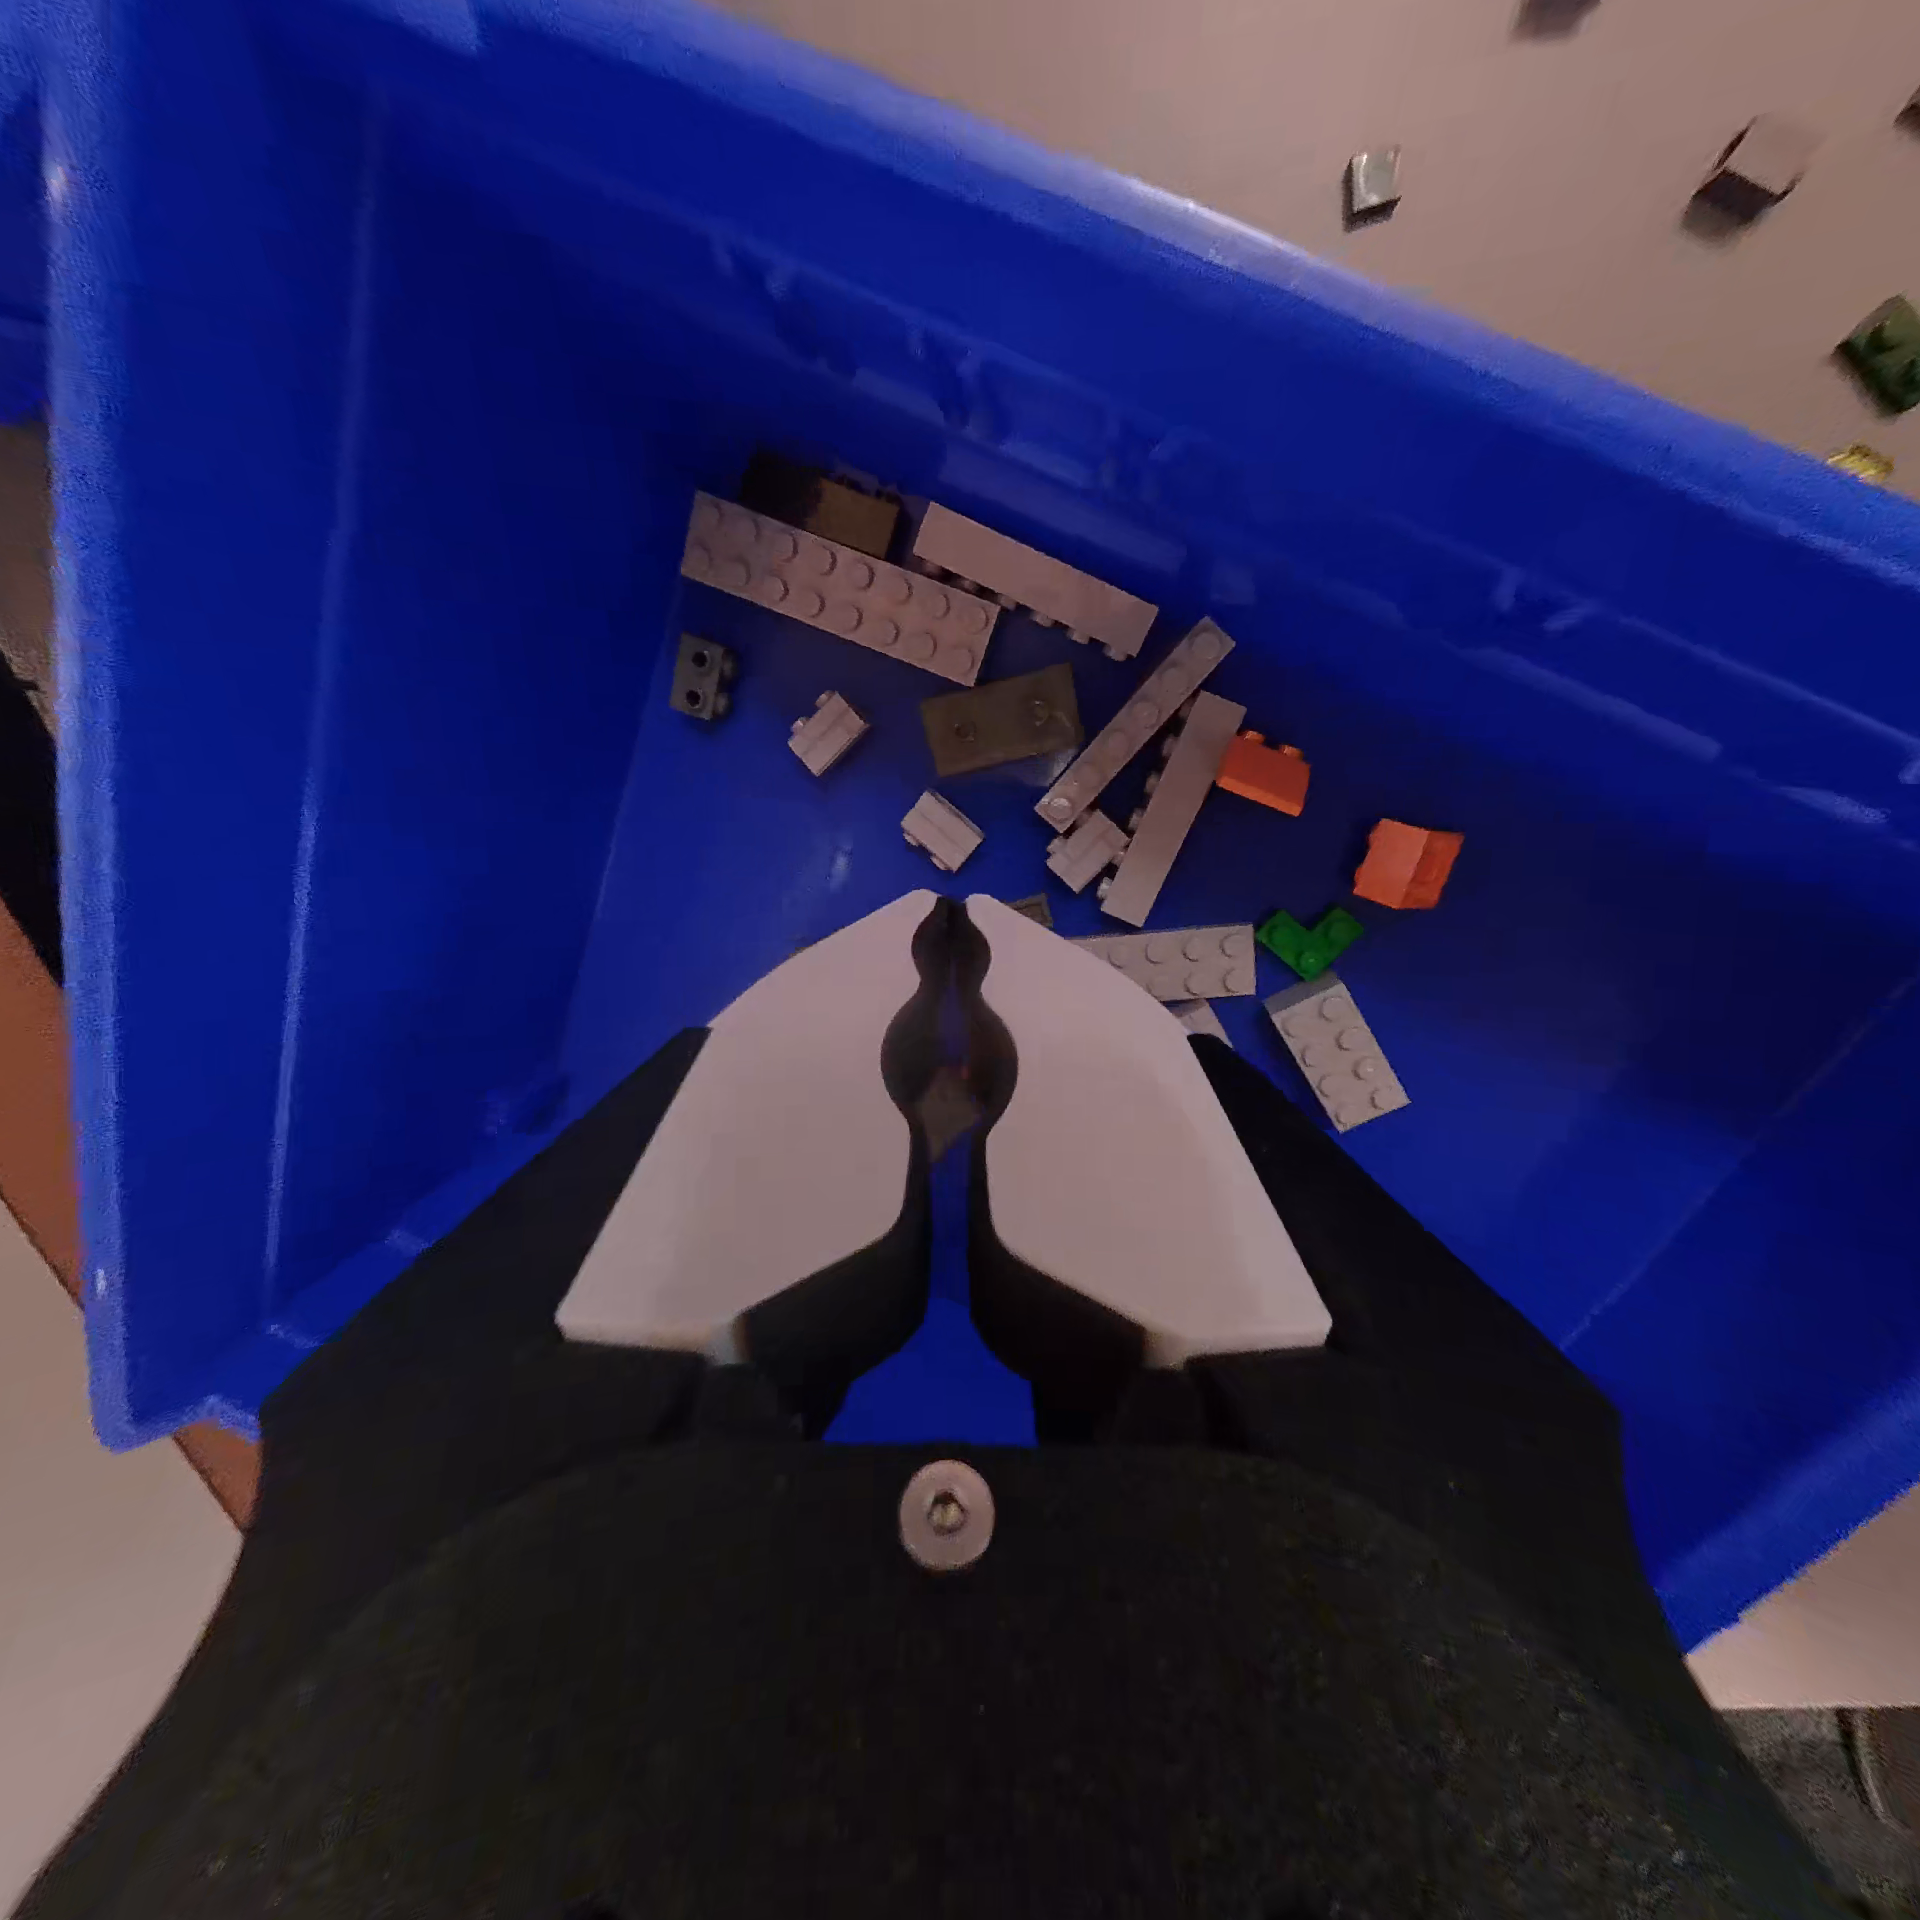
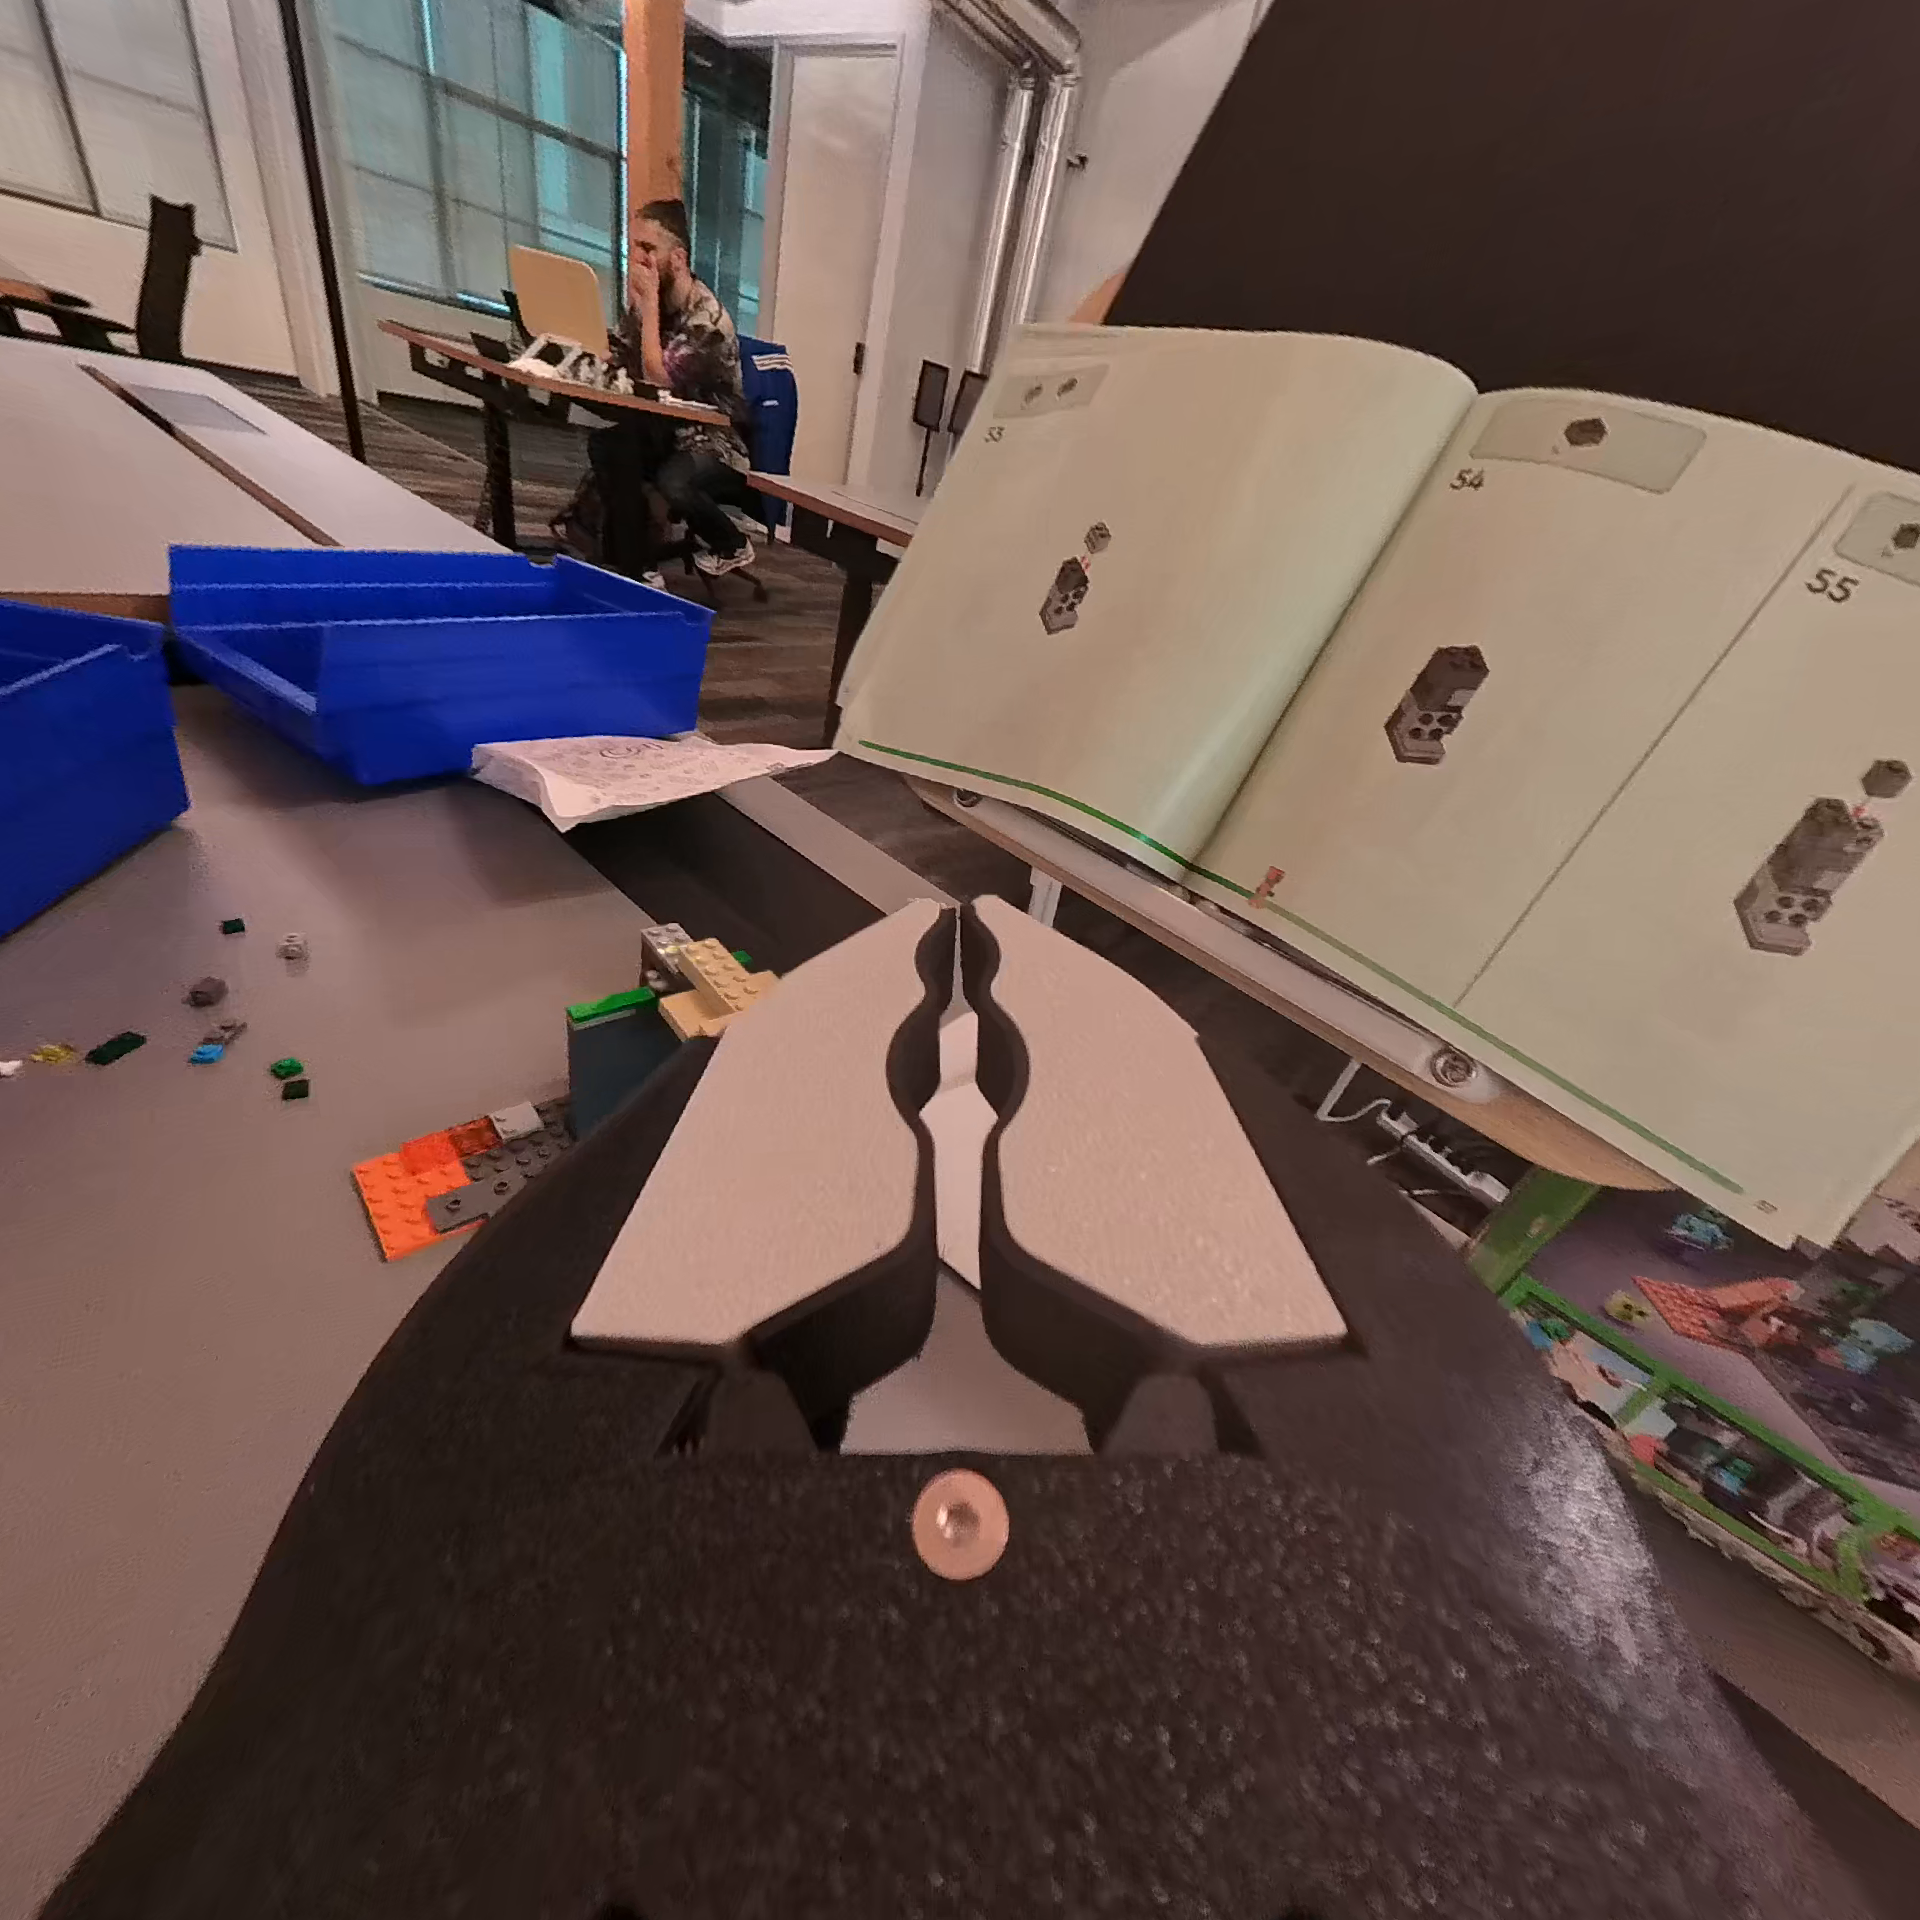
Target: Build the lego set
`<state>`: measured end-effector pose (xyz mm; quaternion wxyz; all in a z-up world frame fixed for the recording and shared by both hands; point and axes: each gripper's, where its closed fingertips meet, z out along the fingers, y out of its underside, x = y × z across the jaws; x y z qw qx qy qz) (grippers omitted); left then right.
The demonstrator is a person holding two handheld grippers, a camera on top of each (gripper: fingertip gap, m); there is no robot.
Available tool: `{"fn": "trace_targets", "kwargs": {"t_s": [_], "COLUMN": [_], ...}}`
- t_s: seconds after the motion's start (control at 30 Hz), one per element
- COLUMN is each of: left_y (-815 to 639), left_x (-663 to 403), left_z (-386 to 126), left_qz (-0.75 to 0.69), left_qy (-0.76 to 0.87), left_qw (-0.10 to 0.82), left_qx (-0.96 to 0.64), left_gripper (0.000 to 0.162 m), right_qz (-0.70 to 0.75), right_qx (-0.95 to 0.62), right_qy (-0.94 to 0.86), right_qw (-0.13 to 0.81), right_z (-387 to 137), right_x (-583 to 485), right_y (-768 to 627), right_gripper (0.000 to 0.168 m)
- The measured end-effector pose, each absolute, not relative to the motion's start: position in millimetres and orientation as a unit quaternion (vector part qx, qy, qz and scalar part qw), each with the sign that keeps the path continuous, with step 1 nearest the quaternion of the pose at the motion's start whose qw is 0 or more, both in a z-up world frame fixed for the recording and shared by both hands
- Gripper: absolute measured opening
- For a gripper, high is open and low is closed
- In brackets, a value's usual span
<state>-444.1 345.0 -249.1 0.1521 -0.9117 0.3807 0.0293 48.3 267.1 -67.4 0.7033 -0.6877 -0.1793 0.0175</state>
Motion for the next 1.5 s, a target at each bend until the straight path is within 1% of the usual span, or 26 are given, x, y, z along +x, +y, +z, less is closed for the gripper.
{"fn": "trace_targets", "kwargs": {"t_s": [0.1, 0.23, 0.33, 0.4, 0.47, 0.6, 0.7, 0.87, 1.0, 1.1, 1.2, 1.27, 1.37, 1.5], "left_y": [348.0, 351.0, 349.4, 347.0, 342.9, 341.6, 339.2, 327.9, 306.7, 278.3, 246.2, 226.0, 196.9, 163.4], "left_x": [-445.3, -445.8, -447.4, -443.1, -439.9, -442.8, -437.6, -411.1, -358.0, -299.2, -237.3, -200.2, -154.5, -113.7], "left_z": [-265.8, -278.8, -285.0, -285.4, -286.6, -284.7, -267.9, -212.8, -164.2, -142.1, -130.8, -128.1, -131.1, -144.5], "left_qz": [0.038, 0.030, 0.033, 0.020, 0.009, 0.021, 0.006, -0.029, -0.084, -0.143, -0.196, -0.221, -0.241, -0.248], "left_qy": [0.397, 0.422, 0.452, 0.465, 0.475, 0.464, 0.454, 0.457, 0.485, 0.522, 0.567, 0.598, 0.646, 0.701], "left_qw": [0.129, 0.116, 0.101, 0.099, 0.094, 0.092, 0.116, 0.175, 0.226, 0.243, 0.247, 0.240, 0.217, 0.174], "left_qx": [-0.908, -0.899, -0.886, -0.879, -0.875, -0.881, -0.883, -0.872, -0.841, -0.805, -0.761, -0.732, -0.691, -0.646], "left_gripper": [0.025, 0.031, 0.028, 0.021, 0.009, 0.007, 0.007, 0.006, 0.006, 0.006, 0.006, 0.006, 0.005, 0.006], "right_qz": [0.011, -0.005, -0.003, 0.003, 0.004, 0.001, 0.002, 0.011, 0.018, 0.050, 0.084, 0.074, 0.002, -0.109], "right_qx": [-0.682, -0.674, -0.672, -0.674, -0.676, -0.676, -0.675, -0.670, -0.655, -0.629, -0.596, -0.572, -0.542, -0.484], "right_qy": [-0.194, -0.213, -0.214, -0.213, -0.215, -0.221, -0.224, -0.234, -0.275, -0.344, -0.428, -0.470, -0.539, -0.609], "right_qw": [0.705, 0.708, 0.709, 0.707, 0.705, 0.703, 0.703, 0.704, 0.704, 0.696, 0.675, 0.668, 0.645, 0.620], "right_z": [-65.0, -62.5, -62.7, -64.6, -67.2, -69.2, -68.7, -67.2, -66.2, -67.2, -72.4, -76.8, -96.3, -118.9], "right_x": [41.9, 39.3, 40.0, 39.6, 38.7, 35.9, 34.9, 29.1, 11.0, -19.9, -58.7, -79.1, -97.8, -99.5], "right_y": [263.4, 259.2, 259.2, 260.1, 260.9, 260.6, 259.5, 257.1, 249.7, 233.8, 208.9, 195.4, 180.1, 165.1], "right_gripper": [0.001, 0.001, 0.000, 0.000, 0.000, 0.000, 0.000, 0.000, 0.000, 0.000, 0.006, 0.012, 0.025, 0.029]}}
